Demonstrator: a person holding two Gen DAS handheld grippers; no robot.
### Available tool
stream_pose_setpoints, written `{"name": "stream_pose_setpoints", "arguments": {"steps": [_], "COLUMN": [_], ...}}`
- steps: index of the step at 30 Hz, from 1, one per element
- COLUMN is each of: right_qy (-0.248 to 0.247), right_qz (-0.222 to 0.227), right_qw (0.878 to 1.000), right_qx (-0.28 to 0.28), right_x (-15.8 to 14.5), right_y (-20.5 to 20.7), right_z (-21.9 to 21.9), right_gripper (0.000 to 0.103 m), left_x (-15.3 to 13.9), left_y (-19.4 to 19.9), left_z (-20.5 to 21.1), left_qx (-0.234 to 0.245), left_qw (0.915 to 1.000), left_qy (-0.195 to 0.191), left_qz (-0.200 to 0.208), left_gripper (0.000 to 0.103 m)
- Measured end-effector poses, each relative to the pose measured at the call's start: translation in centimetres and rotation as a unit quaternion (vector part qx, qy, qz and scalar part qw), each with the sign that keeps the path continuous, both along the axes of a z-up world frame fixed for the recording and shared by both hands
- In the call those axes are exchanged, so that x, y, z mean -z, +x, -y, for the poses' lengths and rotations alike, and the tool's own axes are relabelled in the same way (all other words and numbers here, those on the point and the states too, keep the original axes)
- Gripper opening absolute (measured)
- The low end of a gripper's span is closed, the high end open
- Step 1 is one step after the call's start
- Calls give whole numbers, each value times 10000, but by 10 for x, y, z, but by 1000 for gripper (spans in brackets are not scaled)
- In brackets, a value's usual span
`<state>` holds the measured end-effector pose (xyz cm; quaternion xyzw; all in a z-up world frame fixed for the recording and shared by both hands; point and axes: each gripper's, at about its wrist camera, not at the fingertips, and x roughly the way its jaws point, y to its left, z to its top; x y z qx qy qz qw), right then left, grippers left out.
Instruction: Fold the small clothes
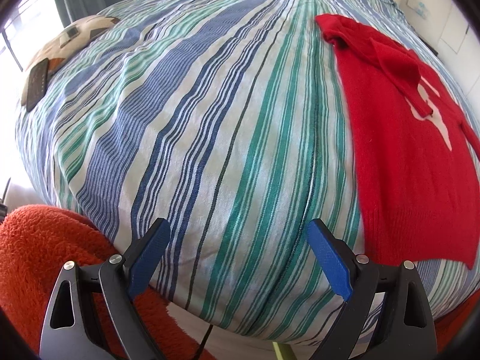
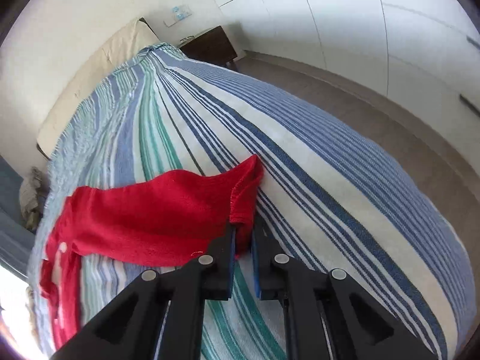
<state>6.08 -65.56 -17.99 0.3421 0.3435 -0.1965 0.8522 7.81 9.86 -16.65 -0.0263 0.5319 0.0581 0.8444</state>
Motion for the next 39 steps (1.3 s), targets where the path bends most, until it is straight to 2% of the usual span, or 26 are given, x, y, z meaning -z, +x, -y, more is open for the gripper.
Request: {"name": "stream_pose_setpoints", "arguments": {"steps": [2,3,4,6,8,9,10,11,12,14,15,18,20,21,23,24,25,26,28,30,32,34,35,36,37,39], "right_qy": [636,902,1099,1427,1743,1770,1700,1503,1223,269,-100,-508,-691,-712,-639,-603,-654,-819,-1094,-1067,-943,-832,-789,-755,-762,-795], "right_qz": [466,695,871,878,578,429,258,74,49,-66,-295,-739,-759,-747,-691,-673,-689,-765,-814,-628,-351,-21,178,366,525,724], "right_qw": [9968,9934,9900,9856,9823,9823,9839,9877,9919,9995,9995,9959,9947,9947,9955,9959,9954,9934,9898,9918,9949,9962,9960,9952,9941,9922], "right_qx": [-97,-143,-163,-221,-363,-444,-481,-419,-336,-122,-47,-75,3,52,85,95,131,247,415,314,43,-265,-390,-496,-560,-635], "right_x": [-1,-2,-3,-1,8,11,11,9,3,-17,-19,-8,-8,-9,-12,-15,-20,-29,-45,-57,-67,-75,-78,-81,-82,-81], "right_y": [-10,-19,-23,-19,-3,7,13,18,18,15,15,22,24,23,19,16,11,4,-17,-35,-51,-65,-72,-77,-80,-86], "right_z": [12,15,21,31,40,43,44,44,44,37,35,31,25,23,22,19,17,12,-3,-24,-51,-83,-99,-115,-131,-159], "right_gripper": [33,51,59,59,56,43,15,4,4,3,3,3,3,4,19,38,55,59,60,60,61,62,62,63,65,68], "left_x": [1,2,3,6,7,7,6,6,5,5,5,6,3,-2,-20,-34,-49,-65,-94,-110,-103,-80,-66,-52,-41,-22], "left_y": [0,0,1,2,3,3,3,2,2,0,-1,1,2,2,1,1,3,6,17,33,53,76,89,103,119,143], "left_z": [4,5,7,9,11,12,12,12,11,8,6,5,8,11,20,28,38,52,86,128,172,205,218,229,235,241], "left_qx": [65,93,119,168,205,217,221,220,212,162,127,108,158,214,378,531,748,1019,1706,2584,3464,3971,4060,4044,3920,3660], "left_qw": [9999,9999,9998,9997,9995,9994,9994,9994,9994,9996,9997,9997,9996,9995,9986,9974,9950,9911,9766,9531,9269,9094,9065,9086,9156,9291], "left_qy": [78,115,146,193,241,259,265,261,256,229,199,167,207,242,343,369,373,382,451,556,706,784,824,848,794,519], "left_qz": [-6,-15,-26,-59,-76,-76,-75,-74,-76,-76,-81,-122,-98,-60,123,312,538,771,1226,1475,1259,957,811,619,419,138], "left_gripper": [94,94,94,94,94,94,94,94,94,94,94,94,93,88,86,86,86,86,89,95,95,93,91,83,77,77]}}
